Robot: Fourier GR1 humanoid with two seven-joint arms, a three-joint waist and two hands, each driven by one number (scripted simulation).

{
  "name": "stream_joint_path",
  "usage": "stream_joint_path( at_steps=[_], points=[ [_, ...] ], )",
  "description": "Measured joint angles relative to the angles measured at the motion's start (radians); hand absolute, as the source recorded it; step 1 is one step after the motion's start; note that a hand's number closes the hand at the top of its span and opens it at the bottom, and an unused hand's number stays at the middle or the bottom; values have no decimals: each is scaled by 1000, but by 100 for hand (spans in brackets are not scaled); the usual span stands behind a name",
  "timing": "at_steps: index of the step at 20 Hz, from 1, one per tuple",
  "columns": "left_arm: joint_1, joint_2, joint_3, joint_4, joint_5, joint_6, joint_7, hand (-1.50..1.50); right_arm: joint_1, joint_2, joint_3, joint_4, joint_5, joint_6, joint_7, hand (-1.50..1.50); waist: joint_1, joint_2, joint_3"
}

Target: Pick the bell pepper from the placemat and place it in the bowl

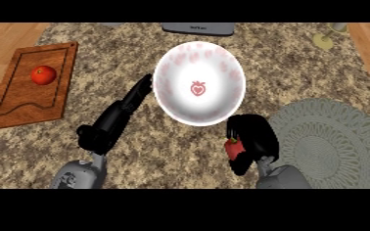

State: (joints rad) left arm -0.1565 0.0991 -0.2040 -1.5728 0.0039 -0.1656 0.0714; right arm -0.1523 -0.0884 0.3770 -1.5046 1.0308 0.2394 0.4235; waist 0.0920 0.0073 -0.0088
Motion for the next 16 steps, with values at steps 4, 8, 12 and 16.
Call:
stream_joint_path(
  at_steps=[4, 8, 12, 16],
  points=[
    [-19, -10, -16, 15, -1, -11, 0, 0, -135, 55, 141, 62, 5, -4, 203, 150, 31, 7, 4],
    [-33, -16, -20, 24, -3, -11, 9, 0, -281, 76, 242, 113, 27, -47, 426, 150, 36, 4, 6],
    [-26, -21, -29, 36, -10, -13, -3, 0, -433, 81, 319, 123, 37, -114, 591, 150, 37, 0, 6],
    [-38, -27, -26, 39, -10, -8, 6, 0, -578, 80, 342, 114, 44, -206, 660, 150, 35, -2, 7]
  ],
)
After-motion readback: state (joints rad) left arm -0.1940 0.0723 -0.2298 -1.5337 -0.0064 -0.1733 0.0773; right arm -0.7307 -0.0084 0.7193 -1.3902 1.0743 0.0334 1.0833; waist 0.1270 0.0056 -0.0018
